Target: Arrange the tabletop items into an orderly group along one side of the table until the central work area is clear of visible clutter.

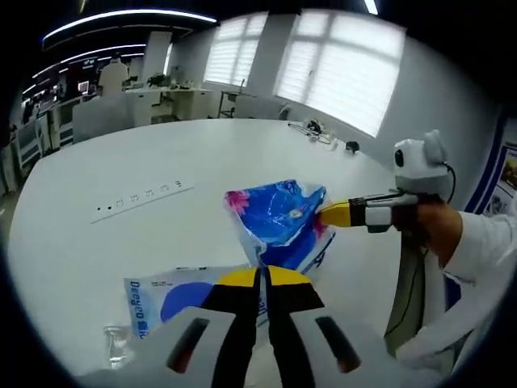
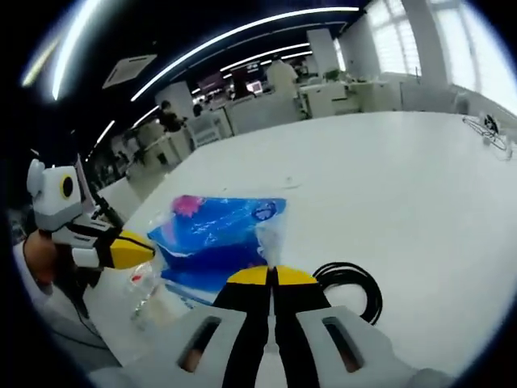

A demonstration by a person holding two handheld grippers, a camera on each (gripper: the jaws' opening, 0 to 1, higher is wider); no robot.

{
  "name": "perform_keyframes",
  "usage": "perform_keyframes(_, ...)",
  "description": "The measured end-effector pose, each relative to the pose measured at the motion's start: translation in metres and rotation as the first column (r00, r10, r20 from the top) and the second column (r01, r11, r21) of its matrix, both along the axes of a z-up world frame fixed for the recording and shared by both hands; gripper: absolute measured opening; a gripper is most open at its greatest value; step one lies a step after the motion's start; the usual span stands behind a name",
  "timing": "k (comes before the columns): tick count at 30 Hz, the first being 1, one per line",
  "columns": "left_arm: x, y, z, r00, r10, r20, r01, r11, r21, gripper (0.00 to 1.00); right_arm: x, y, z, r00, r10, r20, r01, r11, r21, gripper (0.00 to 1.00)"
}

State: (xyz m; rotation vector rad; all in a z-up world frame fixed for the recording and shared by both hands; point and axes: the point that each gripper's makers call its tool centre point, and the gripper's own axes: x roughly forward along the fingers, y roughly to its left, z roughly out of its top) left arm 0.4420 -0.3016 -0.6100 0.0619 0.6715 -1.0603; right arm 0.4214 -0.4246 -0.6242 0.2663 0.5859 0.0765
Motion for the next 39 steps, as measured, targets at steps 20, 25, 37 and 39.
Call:
perform_keyframes(20,0.036,-0.115,0.004,1.0,-0.022,0.002,0.022,0.999,-0.04,0.0,0.04,-0.105,0.015,0.999,-0.021,0.049,0.025,0.997,-0.076,0.0)
perform_keyframes(25,0.047,-0.131,-0.013,1.0,-0.022,-0.02,0.022,0.999,-0.024,0.0,0.05,-0.12,-0.003,0.999,-0.03,0.032,0.032,0.998,-0.062,0.0)
perform_keyframes(37,0.069,-0.15,-0.071,0.995,0.01,-0.103,-0.005,0.999,0.045,0.0,0.072,-0.133,-0.061,0.999,-0.034,-0.041,0.033,0.999,-0.026,0.0)
perform_keyframes(39,0.071,-0.151,-0.08,0.994,0.019,-0.112,-0.013,0.999,0.053,0.0,0.075,-0.134,-0.069,0.998,-0.033,-0.051,0.033,0.999,-0.014,0.0)
